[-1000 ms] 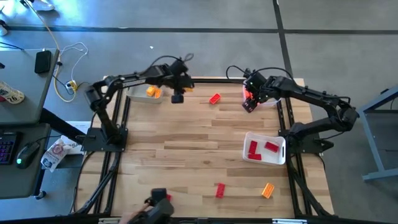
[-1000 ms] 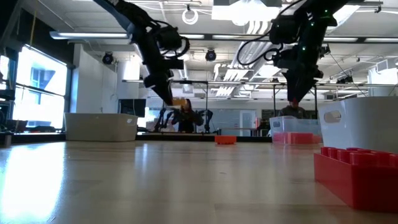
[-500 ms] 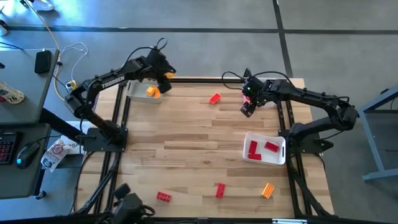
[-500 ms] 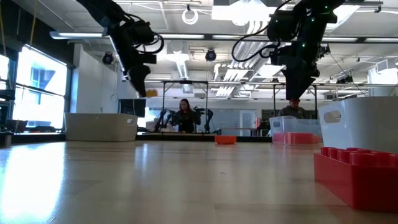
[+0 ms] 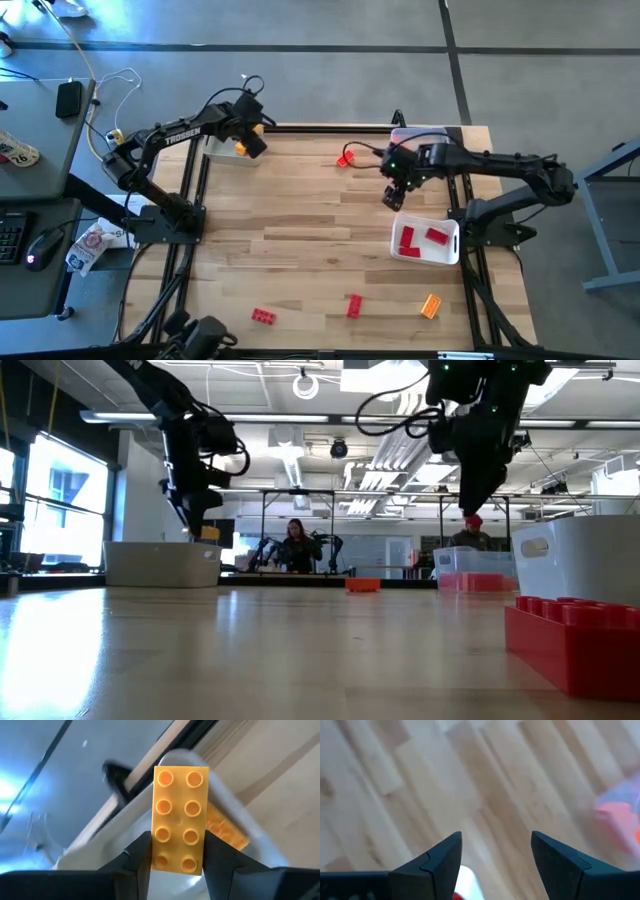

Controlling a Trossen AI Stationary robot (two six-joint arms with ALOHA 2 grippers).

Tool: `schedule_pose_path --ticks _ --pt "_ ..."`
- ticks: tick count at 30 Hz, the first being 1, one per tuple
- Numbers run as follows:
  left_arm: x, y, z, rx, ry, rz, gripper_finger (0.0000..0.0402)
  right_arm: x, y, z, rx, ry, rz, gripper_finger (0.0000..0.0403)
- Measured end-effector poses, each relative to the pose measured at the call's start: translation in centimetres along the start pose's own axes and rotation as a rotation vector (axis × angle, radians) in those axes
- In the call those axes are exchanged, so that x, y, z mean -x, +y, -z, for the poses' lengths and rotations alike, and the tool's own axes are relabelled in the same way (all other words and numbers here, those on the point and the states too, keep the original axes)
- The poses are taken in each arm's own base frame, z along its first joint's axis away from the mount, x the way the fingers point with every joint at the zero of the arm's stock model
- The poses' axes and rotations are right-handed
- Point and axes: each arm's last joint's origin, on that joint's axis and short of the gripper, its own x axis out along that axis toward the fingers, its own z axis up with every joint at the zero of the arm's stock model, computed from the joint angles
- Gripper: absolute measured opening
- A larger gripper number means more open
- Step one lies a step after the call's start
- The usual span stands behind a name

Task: Sort & place blocks by color
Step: Put the yellow block into the gray bin, then put the red block into the white bin

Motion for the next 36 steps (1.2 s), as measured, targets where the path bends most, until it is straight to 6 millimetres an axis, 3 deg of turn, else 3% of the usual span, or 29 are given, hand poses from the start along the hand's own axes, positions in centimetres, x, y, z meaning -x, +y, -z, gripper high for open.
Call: schedule_pose_path --ticks 12,18,28,36 --pt "0.1 -0.3 1.1 0.062 0.111 0.055 0.0121 0.1 4.0 0.8 0.175 -0.007 -0.159 0.0225" --pt "0.1 -0.5 1.4 0.057 0.136 0.109 0.0150 0.3 6.5 1.7 0.327 -0.005 -0.279 0.0225" --pt "0.4 -1.3 1.3 0.066 0.131 0.132 0.0192 1.2 11.3 2.9 0.516 -0.131 -0.424 0.0225" --pt "0.8 -2.4 1.2 0.032 0.123 0.145 0.0218 2.0 14.0 4.1 0.618 -0.220 -0.495 0.0225"
